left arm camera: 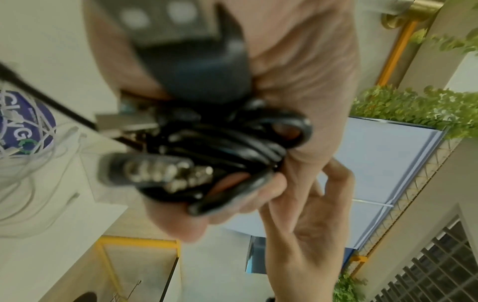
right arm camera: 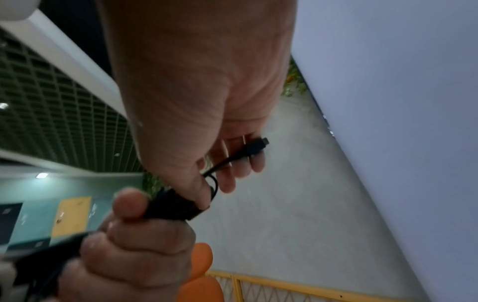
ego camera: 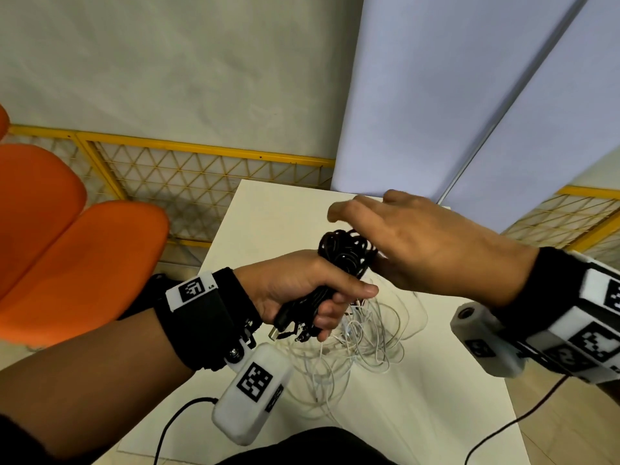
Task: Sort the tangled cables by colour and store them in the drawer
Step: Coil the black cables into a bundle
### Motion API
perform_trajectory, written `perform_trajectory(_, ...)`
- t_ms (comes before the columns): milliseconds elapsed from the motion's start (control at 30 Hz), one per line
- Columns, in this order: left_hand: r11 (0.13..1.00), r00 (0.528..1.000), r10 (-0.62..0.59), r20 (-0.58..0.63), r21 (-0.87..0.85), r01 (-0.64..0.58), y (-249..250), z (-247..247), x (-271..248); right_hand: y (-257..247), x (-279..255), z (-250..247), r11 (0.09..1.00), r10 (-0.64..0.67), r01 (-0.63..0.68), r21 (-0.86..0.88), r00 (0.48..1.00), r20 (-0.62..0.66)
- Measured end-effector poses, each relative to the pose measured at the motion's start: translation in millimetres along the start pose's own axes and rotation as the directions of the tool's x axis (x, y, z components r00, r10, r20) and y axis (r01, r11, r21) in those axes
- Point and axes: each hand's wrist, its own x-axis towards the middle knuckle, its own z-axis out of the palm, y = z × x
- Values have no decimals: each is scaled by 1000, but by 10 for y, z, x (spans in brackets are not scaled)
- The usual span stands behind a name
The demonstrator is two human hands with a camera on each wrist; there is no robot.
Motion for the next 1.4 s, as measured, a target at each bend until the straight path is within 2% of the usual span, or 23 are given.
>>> perform_trajectory(67, 997, 998, 55, -45, -43, -56, -27, -50, 5, 50, -67, -31, 993, 63, -59, 106, 998, -32)
perform_trajectory(133, 990, 989, 108, -101, -84, -117, -37, -88, 7, 78, -116, -66, 988, 109, -99, 117, 991, -78)
perform_trajectory(233, 972, 971, 177, -160, -128, -198, -52, -141, 14, 70, -143, -59, 991, 126, -119, 56, 982, -141)
perform_trajectory(400, 954, 965, 243, -100, -154, -256, -6, -145, 23, -41, -114, 29, 957, 248, -273, -102, 947, -205)
perform_trajectory(500, 957, 963, 251, -101, -125, -262, 34, -83, 26, -152, -85, 106, 918, 361, -393, -58, 885, -295)
perform_trajectory(567, 959, 962, 243, -121, -120, -257, 72, -35, 26, -220, -54, 184, 895, 428, -444, 42, 830, -357)
perform_trajectory(633, 961, 959, 242, -146, -101, -258, 109, 4, 20, -280, -13, 257, 856, 514, -480, 193, 752, -412)
perform_trajectory(700, 957, 947, 264, -185, -70, -281, 133, 37, 23, -326, 24, 296, 777, 630, -516, 361, 641, -438)
perform_trajectory(733, 953, 938, 278, -208, -60, -296, 139, 56, 25, -347, 36, 303, 723, 689, -528, 446, 599, -408)
perform_trajectory(800, 942, 912, 311, -269, -39, -333, 144, 102, 36, -386, 49, 291, 627, 763, -513, 586, 554, -332)
perform_trajectory(967, 909, 811, 390, -436, 42, -415, 170, 166, 74, -419, 72, 244, 470, 834, -396, 789, 493, -249)
perform_trajectory(1067, 906, 794, 392, -465, 44, -421, 211, 195, 62, -409, 73, 284, 361, 871, -368, 857, 461, -169)
perform_trajectory(1167, 906, 814, 375, -444, -10, -423, 270, 227, 26, -424, 73, 303, 203, 884, -316, 927, 467, -34)
perform_trajectory(1267, 920, 830, 352, -432, -2, -391, 292, 195, 0, -417, 58, 229, -17, 847, -213, 977, 516, 127)
perform_trajectory(1300, 927, 837, 343, -426, 10, -375, 299, 186, -11, -398, 47, 196, -44, 833, -196, 980, 534, 144)
perform_trajectory(1400, 928, 830, 358, -427, 69, -365, 297, 184, -28, -322, 6, 137, 2, 830, -223, 975, 544, 122)
